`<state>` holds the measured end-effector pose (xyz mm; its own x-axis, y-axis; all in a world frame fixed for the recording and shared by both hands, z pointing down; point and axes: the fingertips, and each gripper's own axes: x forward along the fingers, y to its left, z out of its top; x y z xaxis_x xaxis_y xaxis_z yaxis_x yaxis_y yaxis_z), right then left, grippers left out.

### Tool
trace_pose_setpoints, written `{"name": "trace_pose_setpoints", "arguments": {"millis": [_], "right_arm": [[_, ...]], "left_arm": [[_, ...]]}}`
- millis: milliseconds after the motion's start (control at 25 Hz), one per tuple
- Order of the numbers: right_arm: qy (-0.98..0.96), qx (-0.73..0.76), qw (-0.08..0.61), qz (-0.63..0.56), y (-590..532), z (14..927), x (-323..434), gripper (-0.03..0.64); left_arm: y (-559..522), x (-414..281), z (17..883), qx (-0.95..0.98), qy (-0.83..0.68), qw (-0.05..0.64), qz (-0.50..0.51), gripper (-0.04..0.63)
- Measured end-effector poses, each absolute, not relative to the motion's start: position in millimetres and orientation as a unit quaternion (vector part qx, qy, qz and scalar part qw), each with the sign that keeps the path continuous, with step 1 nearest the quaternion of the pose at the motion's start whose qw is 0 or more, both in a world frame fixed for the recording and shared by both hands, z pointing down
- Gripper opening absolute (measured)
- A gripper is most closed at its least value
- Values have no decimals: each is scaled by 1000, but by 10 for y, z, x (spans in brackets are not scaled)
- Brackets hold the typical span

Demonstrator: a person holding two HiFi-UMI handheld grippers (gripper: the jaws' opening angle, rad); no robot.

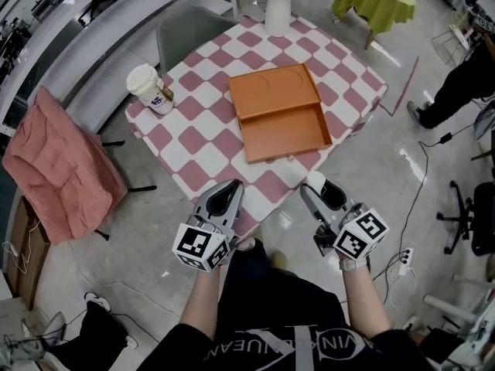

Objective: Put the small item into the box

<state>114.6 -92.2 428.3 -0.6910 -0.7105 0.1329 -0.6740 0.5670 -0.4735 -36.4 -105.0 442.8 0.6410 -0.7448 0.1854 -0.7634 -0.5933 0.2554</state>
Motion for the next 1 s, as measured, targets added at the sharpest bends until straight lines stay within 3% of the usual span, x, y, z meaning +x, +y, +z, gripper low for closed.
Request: {"name": "trace_pose_setpoints", "arguments": {"millis": [1000], "right_arm": [[880, -404, -16, -249, -1742, 4407, 849, 179]], "left_arm": [[-1894, -384, 4589, 907, -381, 178, 38, 26]]}}
